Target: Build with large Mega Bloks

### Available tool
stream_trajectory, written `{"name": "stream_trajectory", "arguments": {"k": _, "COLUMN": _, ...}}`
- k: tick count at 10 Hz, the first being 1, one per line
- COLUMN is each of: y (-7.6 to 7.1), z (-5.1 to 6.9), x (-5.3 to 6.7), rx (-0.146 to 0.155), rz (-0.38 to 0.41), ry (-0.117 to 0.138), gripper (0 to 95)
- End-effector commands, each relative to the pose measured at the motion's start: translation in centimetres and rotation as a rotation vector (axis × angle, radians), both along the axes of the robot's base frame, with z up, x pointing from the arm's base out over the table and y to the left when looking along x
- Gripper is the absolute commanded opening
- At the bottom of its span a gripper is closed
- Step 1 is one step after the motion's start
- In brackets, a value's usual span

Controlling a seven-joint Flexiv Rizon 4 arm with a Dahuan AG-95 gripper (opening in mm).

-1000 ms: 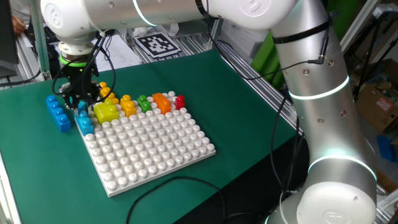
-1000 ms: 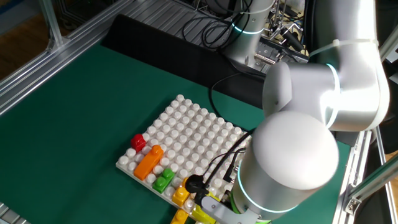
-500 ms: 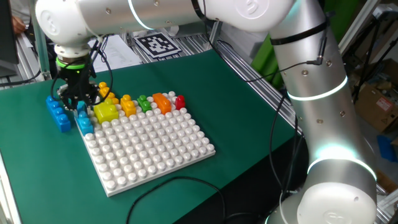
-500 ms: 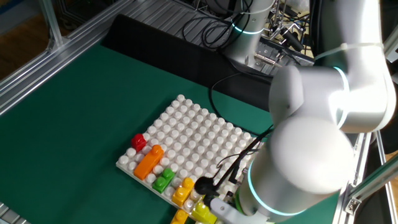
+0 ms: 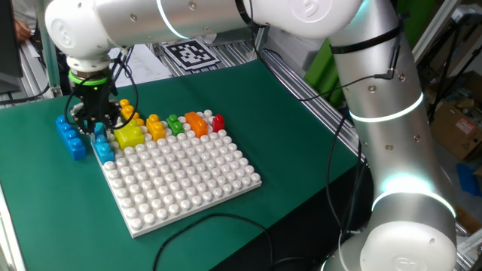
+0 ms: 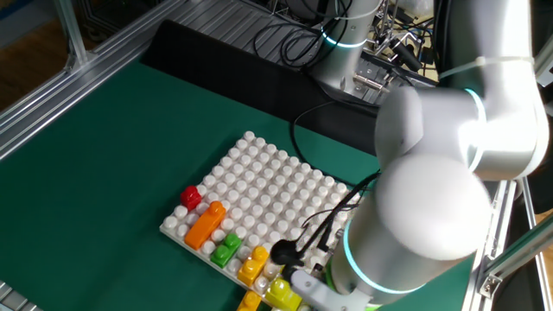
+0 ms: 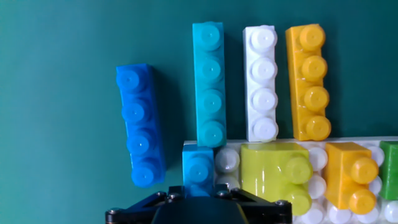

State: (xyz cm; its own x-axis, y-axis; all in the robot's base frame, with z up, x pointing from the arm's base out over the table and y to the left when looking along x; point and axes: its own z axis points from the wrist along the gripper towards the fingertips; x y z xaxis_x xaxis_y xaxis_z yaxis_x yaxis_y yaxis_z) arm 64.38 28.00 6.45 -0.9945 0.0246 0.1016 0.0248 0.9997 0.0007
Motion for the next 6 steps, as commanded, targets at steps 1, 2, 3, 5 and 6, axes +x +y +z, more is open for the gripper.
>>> {"name": "stream_trajectory", "arguments": {"k": 1, "y": 0.01, "z": 0.17, "x": -0.31, "rx": -0.021, "rz": 0.004, "ry": -0.004, "gripper": 0.0}}
{"name": "stream_trajectory", "arguments": {"k": 2, "y": -0.02, "z": 0.55, "x": -0.43, "rx": -0.017, "rz": -0.007, "ry": -0.008, "gripper": 38.0}}
{"name": "stream_trajectory", "arguments": {"k": 3, "y": -0.02, "z": 0.59, "x": -0.46, "rx": -0.017, "rz": -0.013, "ry": -0.010, "gripper": 57.0}}
{"name": "stream_trajectory", "arguments": {"k": 5, "y": -0.03, "z": 0.85, "x": -0.55, "rx": -0.018, "rz": -0.029, "ry": -0.009, "gripper": 57.0}}
{"name": "stream_trajectory", "arguments": {"k": 6, "y": -0.04, "z": 1.00, "x": -0.60, "rx": -0.019, "rz": -0.036, "ry": -0.006, "gripper": 57.0}}
